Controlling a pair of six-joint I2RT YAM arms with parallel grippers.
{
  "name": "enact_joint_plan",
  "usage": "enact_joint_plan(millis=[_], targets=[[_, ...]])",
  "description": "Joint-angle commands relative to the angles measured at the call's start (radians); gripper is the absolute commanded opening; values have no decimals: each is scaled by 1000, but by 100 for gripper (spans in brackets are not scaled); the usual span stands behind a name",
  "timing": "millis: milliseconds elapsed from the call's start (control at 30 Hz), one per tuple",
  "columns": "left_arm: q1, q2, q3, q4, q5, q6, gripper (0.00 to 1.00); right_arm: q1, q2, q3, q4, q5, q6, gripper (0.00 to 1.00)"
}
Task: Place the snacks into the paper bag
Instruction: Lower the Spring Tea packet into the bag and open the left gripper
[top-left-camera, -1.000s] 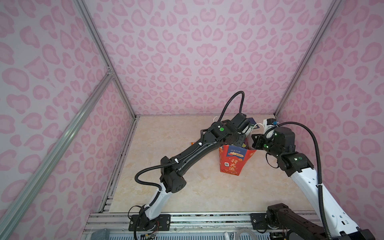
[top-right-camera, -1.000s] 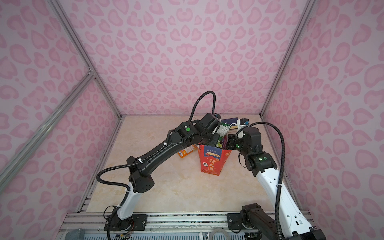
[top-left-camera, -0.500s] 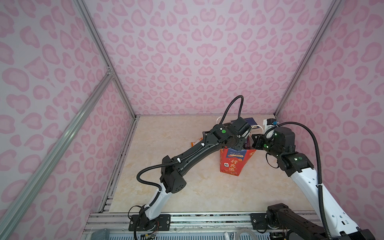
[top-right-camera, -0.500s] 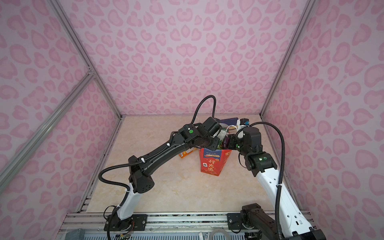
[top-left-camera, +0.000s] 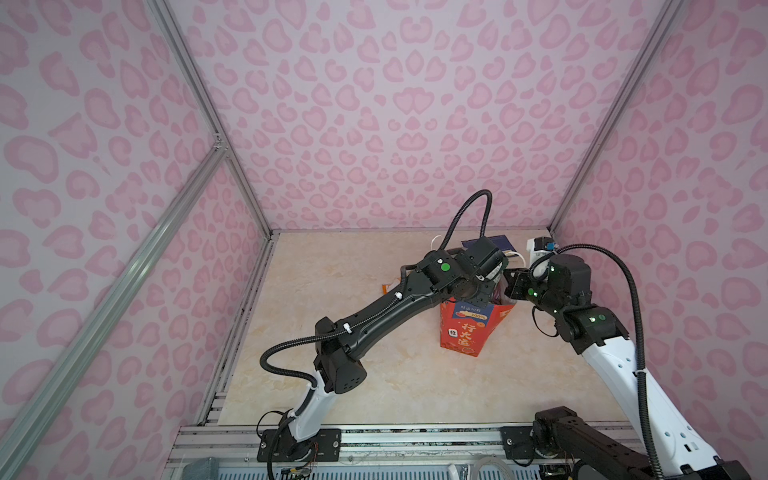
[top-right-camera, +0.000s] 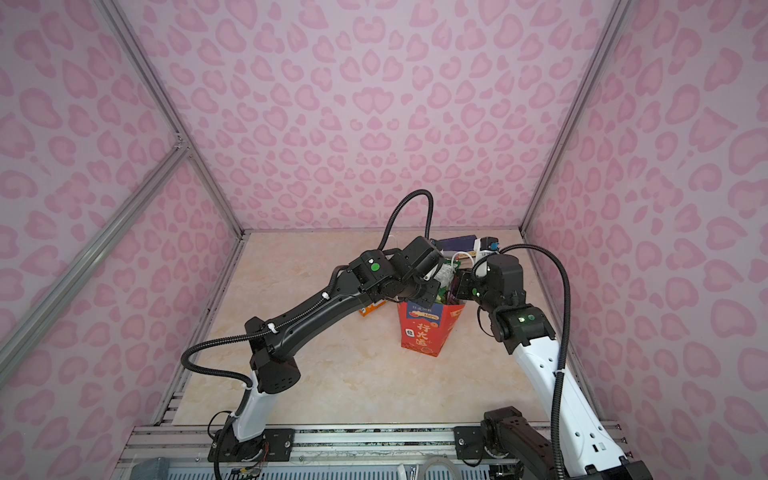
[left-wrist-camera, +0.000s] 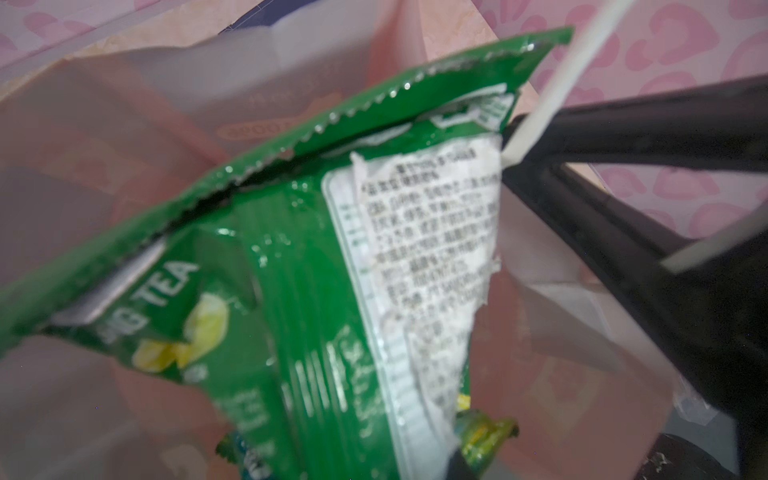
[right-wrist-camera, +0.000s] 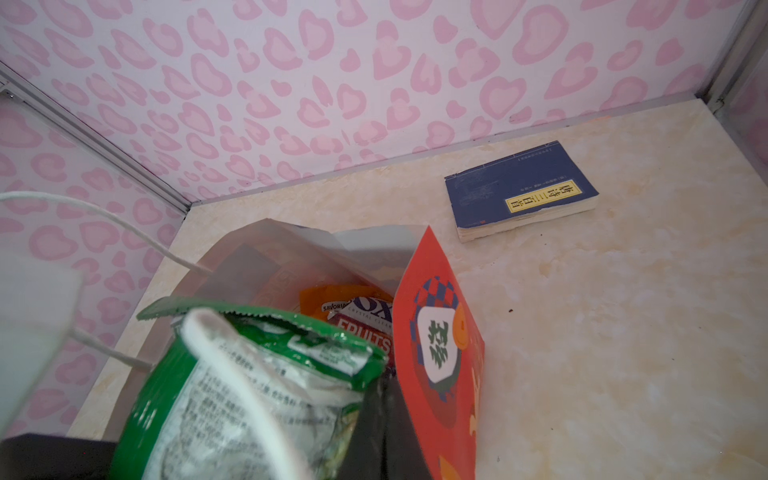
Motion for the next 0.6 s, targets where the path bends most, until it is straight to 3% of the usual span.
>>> enact_joint_plan(millis=[0,333,567], targets=[[-5,-8,-3,-31,12,-15,21,1,-7,0,11,1,-2,0],[-8,-32,-57,-36,28,-35,21,2,-4,0,11,0,-2,0],[-10,-37,-17,-28,33,-38,21,2,-5,0,9,4,-3,0]])
